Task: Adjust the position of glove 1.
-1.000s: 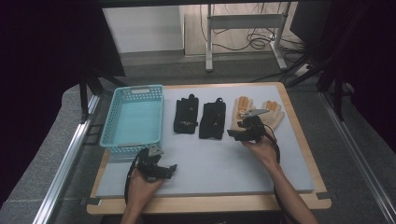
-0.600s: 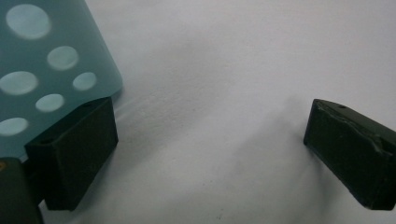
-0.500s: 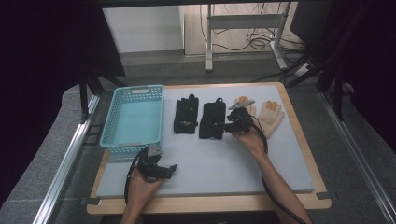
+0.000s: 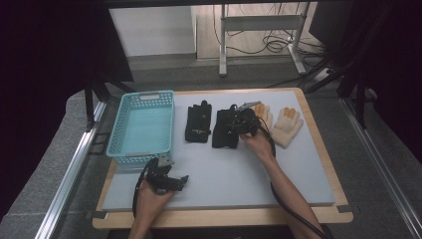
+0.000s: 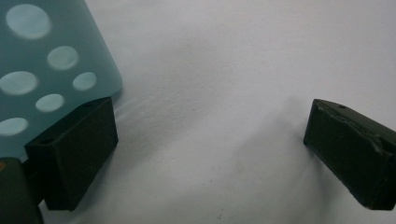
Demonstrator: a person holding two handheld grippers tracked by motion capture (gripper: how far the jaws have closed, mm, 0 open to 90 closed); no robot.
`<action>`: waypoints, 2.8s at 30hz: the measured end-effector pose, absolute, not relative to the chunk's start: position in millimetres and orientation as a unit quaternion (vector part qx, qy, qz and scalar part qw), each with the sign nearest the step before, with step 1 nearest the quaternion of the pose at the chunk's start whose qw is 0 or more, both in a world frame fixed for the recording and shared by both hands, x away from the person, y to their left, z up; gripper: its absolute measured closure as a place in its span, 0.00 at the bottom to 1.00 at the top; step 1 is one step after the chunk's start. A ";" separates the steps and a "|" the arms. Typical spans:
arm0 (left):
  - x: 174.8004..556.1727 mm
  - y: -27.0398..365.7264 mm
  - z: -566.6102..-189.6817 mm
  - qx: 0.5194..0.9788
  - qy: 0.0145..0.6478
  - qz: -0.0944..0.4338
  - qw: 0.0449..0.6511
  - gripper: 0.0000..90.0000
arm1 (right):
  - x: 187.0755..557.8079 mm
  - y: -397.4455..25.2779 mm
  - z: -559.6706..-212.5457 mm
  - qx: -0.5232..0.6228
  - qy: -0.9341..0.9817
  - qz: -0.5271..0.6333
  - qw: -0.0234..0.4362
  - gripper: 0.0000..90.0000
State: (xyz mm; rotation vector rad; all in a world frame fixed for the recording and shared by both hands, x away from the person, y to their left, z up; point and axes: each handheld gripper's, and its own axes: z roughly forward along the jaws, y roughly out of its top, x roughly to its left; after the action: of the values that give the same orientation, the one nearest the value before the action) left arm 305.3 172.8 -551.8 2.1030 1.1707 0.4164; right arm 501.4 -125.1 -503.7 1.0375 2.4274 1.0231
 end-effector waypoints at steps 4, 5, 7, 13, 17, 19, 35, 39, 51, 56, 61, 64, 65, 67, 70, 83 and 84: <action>305.3 172.8 -551.7 0.809 0.450 0.160 0.342 0.04 | 509.2 -117.8 -508.1 0.373 0.844 0.353 0.153 0.47; 305.3 172.8 -551.7 0.809 0.450 0.160 0.342 0.03 | 511.4 -116.6 -509.2 0.380 0.841 0.353 0.151 0.45; 305.3 172.8 -551.8 0.809 0.450 0.160 0.342 0.04 | 516.0 -114.4 -511.9 0.390 0.839 0.350 0.148 0.43; 305.3 172.9 -551.7 0.809 0.450 0.160 0.342 0.04 | 522.4 -105.9 -521.0 0.392 0.848 0.322 0.154 0.44; 305.2 172.8 -551.7 0.809 0.450 0.161 0.342 0.04 | 521.5 -105.0 -521.7 0.399 0.844 0.322 0.156 0.56; 305.2 172.8 -551.7 0.809 0.450 0.161 0.342 0.04 | 520.6 -106.3 -522.0 0.400 0.842 0.328 0.151 0.65; 305.3 172.8 -551.8 0.809 0.450 0.160 0.342 0.04 | 506.8 -114.5 -502.7 0.385 0.837 0.368 0.128 0.91; 305.3 172.9 -551.7 0.810 0.450 0.161 0.341 0.04 | 492.0 -120.8 -487.3 0.374 0.832 0.394 0.116 0.91; 305.3 172.8 -551.8 0.809 0.450 0.160 0.342 0.04 | 427.7 -142.9 -456.8 0.352 0.826 0.427 0.105 0.91; 305.3 172.9 -551.7 0.810 0.450 0.161 0.341 0.04 | 402.5 -148.4 -455.0 0.353 0.824 0.431 0.105 0.91; 305.1 172.4 -551.9 0.807 0.452 0.161 0.343 0.04 | 375.1 -149.4 -465.2 0.354 0.825 0.432 0.088 0.90; 305.3 172.6 -551.9 0.808 0.451 0.162 0.343 0.04 | 356.3 -147.8 -477.1 0.367 0.820 0.430 0.087 0.90; 305.3 172.9 -551.7 0.809 0.450 0.161 0.342 0.04 | 352.5 -147.9 -480.1 0.368 0.819 0.431 0.086 0.90; 305.2 172.5 -551.9 0.807 0.452 0.161 0.344 0.04 | 348.9 -147.5 -483.1 0.371 0.818 0.432 0.087 0.90; 305.1 172.5 -551.9 0.807 0.452 0.161 0.344 0.04 | 339.7 -146.2 -491.5 0.379 0.813 0.434 0.089 0.90; 305.1 172.4 -551.9 0.807 0.452 0.161 0.344 0.04 | 337.6 -147.5 -498.2 0.367 0.815 0.433 0.113 0.65; 305.1 172.4 -551.9 0.807 0.452 0.161 0.343 0.04 | 342.0 -150.5 -496.2 0.364 0.818 0.430 0.116 0.64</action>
State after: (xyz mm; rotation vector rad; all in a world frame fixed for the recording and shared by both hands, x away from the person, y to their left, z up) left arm 305.1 172.4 -551.9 2.0978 1.1754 0.4175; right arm 342.0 -150.5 -496.2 1.0666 2.3956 1.2607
